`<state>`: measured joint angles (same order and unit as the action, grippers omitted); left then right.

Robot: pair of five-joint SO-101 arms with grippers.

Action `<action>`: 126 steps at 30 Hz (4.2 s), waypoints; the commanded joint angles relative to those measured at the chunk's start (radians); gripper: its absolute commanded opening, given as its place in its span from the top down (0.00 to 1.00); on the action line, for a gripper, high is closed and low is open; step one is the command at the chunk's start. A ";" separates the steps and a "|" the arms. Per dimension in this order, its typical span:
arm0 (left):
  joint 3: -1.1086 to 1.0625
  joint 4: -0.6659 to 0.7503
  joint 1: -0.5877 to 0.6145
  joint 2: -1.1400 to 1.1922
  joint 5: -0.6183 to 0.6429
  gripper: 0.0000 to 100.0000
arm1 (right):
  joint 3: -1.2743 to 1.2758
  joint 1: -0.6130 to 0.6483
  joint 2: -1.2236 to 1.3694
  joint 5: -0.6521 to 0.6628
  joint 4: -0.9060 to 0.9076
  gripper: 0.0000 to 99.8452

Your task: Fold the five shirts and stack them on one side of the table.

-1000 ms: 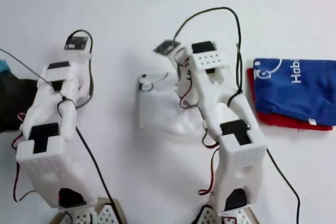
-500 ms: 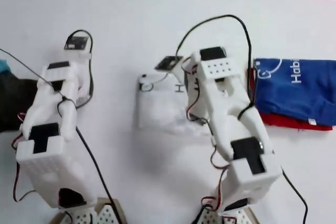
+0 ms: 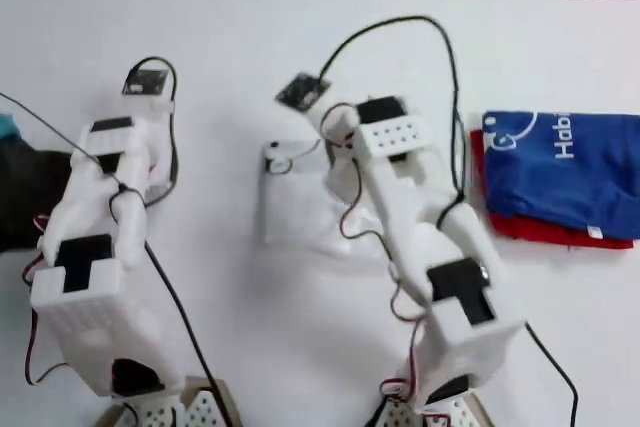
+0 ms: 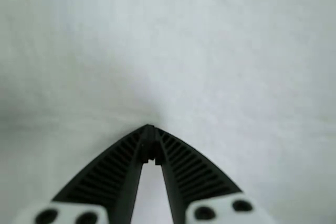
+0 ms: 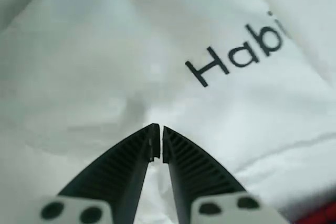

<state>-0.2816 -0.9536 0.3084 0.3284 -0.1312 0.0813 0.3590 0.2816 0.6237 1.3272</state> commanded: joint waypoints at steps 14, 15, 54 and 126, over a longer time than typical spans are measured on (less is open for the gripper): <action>0.039 0.005 -0.009 0.003 -0.011 0.97 | -0.018 -0.005 0.041 0.055 0.268 0.98; 0.039 0.005 -0.009 0.003 -0.011 0.97 | -0.018 -0.010 0.041 0.064 0.278 0.98; 0.039 0.005 -0.009 0.003 -0.011 0.97 | -0.255 -0.308 0.194 -0.219 -0.225 0.84; 0.041 0.005 -0.009 0.003 -0.011 0.97 | -0.157 -0.239 0.200 -0.173 0.031 0.70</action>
<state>-0.2770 -0.9536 0.3084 0.3299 -0.1312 -0.0138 0.1243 0.4319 0.4442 1.3502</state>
